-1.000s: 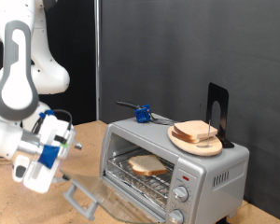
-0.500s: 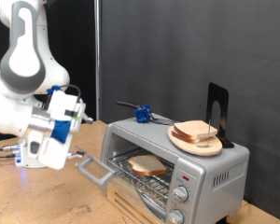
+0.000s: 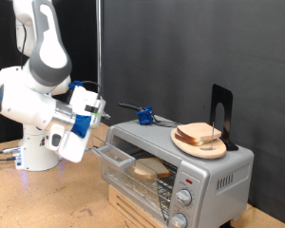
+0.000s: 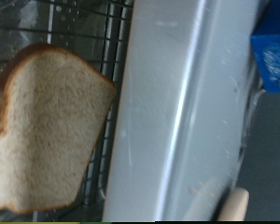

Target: Make a piece of toast with the oven

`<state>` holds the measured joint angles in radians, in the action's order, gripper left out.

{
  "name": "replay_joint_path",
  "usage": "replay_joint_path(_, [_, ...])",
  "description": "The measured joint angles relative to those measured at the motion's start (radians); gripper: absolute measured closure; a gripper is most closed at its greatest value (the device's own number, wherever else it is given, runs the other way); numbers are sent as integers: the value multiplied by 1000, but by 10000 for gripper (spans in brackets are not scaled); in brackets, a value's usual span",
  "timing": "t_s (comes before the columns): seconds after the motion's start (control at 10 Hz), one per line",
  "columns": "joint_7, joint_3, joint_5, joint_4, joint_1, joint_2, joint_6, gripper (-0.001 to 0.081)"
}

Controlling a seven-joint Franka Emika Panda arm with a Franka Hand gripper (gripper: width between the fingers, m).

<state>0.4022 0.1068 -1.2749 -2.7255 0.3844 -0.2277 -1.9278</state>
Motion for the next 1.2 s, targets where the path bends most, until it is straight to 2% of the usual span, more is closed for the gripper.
replay_joint_path(0.2, [-12,12,-10,-23,-1,-4,-34,-3])
replay_joint_path(0.4, [-11,0,-14,-36,13,-5,-43,-3])
replay_joint_path(0.7, [-15,-69,57,-33,79,-13,2,-3])
replay_joint_path(0.9, [-22,-104,98,-28,125,-25,-3,-3])
replay_joint_path(1.0, [-22,-100,97,-29,123,-24,3,-3])
replay_joint_path(1.1, [-24,-104,179,-16,123,-22,109,-3])
replay_joint_path(1.2, [-48,-116,282,24,127,-15,241,-3])
